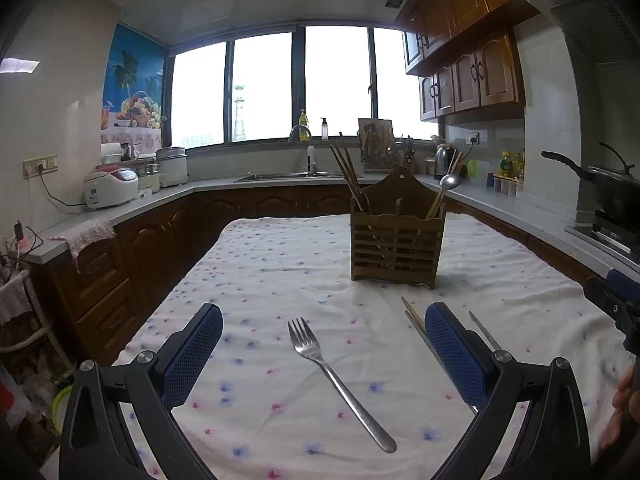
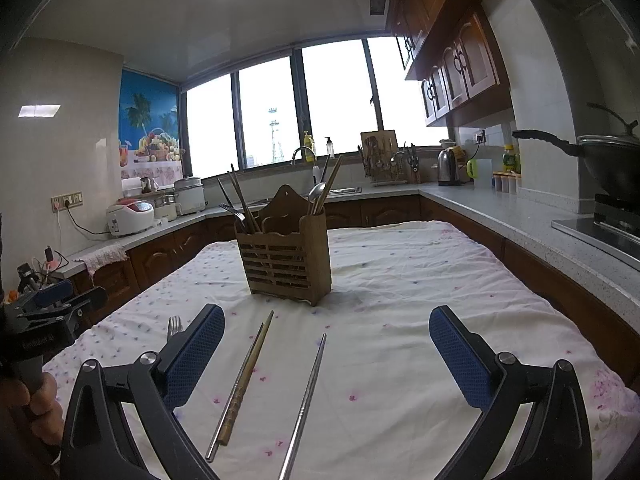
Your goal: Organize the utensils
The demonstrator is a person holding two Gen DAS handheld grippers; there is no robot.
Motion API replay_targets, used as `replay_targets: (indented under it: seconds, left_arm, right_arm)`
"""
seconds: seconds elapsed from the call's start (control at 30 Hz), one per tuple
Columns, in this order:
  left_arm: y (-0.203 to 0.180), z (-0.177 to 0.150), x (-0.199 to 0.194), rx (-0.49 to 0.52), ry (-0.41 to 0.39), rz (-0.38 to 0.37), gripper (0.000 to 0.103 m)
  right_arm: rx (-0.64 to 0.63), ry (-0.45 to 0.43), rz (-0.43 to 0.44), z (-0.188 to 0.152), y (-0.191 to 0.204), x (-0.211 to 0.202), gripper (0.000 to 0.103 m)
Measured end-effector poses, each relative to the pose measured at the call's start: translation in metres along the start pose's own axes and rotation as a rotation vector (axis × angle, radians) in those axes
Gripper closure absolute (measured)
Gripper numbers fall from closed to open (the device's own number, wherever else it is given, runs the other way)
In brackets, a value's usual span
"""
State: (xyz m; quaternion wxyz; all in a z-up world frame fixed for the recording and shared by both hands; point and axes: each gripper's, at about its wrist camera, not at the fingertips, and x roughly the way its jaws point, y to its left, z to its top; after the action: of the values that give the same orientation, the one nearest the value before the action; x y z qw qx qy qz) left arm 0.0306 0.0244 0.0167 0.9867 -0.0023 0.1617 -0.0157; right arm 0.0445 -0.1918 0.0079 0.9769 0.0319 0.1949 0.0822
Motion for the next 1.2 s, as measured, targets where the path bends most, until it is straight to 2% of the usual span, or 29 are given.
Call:
replay_targets:
  seconds: [0.67,1.2]
  left_arm:
    - [-0.004,0.004,0.002,0.004,0.006,-0.004,0.001]
    - [-0.005,0.009,0.012,-0.012,0.029,-0.011,0.001]
  right_arm:
    - [0.002,-0.004,-0.001,0.001,0.0,0.0,0.0]
    - [0.018,0.03,-0.025,0.006,-0.008,0.012,0.0]
